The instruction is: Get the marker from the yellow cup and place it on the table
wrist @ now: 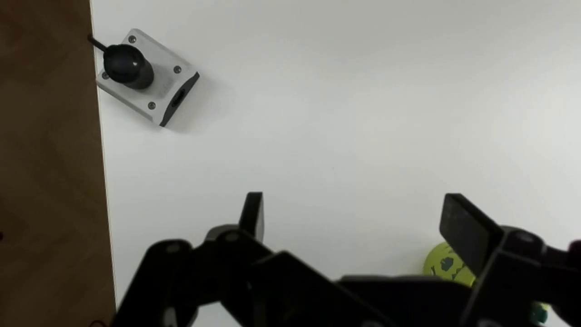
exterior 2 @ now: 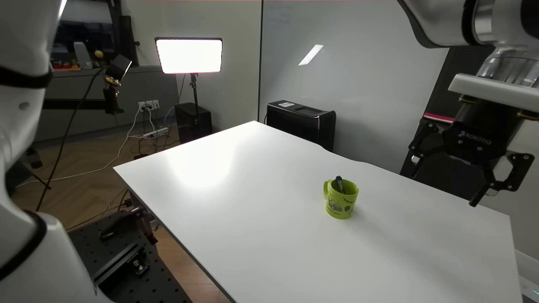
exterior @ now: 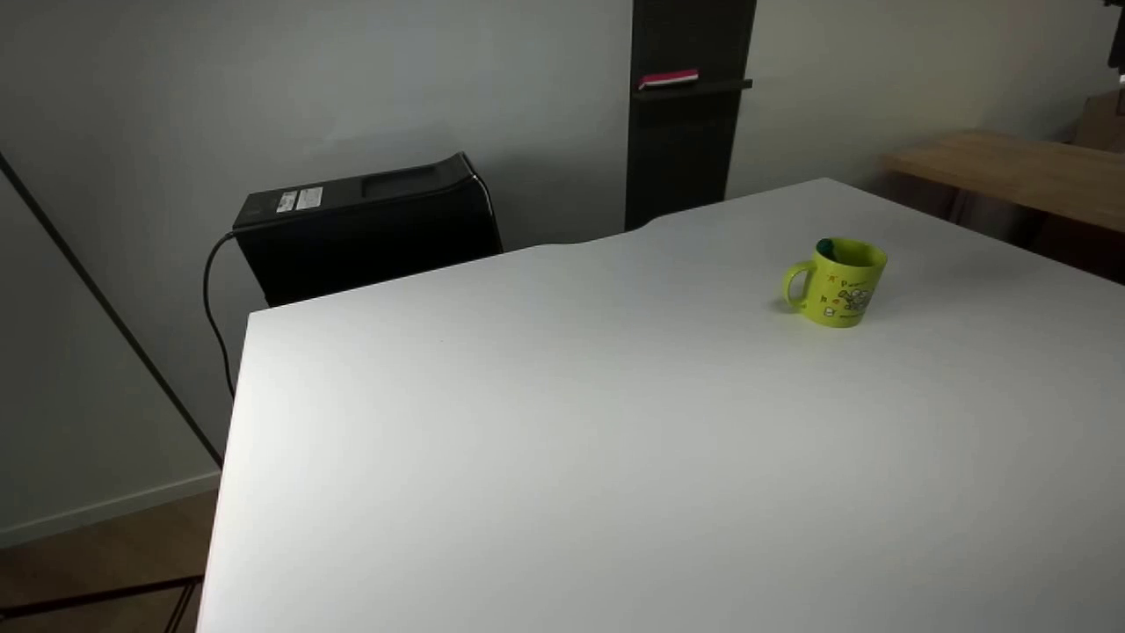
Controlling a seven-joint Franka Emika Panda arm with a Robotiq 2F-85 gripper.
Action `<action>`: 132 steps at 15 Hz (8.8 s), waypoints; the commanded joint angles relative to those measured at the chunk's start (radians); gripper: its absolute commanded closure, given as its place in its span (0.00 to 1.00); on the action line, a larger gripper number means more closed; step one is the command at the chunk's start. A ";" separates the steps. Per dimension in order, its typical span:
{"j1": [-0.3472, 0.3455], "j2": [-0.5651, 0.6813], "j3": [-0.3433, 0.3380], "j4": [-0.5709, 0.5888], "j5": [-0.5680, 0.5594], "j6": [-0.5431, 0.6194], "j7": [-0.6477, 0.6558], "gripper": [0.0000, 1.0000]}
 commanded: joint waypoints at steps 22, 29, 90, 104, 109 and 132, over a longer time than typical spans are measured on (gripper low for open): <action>0.034 -0.069 0.154 -0.111 0.271 0.320 0.140 0.00; 0.060 -0.051 0.154 -0.123 0.242 0.304 0.135 0.00; 0.306 0.353 0.198 0.145 -0.311 0.396 -0.261 0.00; 0.331 0.356 0.167 0.153 -0.338 0.359 -0.110 0.00; 0.331 0.353 0.165 0.155 -0.346 0.341 -0.086 0.00; 0.349 0.457 0.138 0.382 -0.360 0.040 0.107 0.93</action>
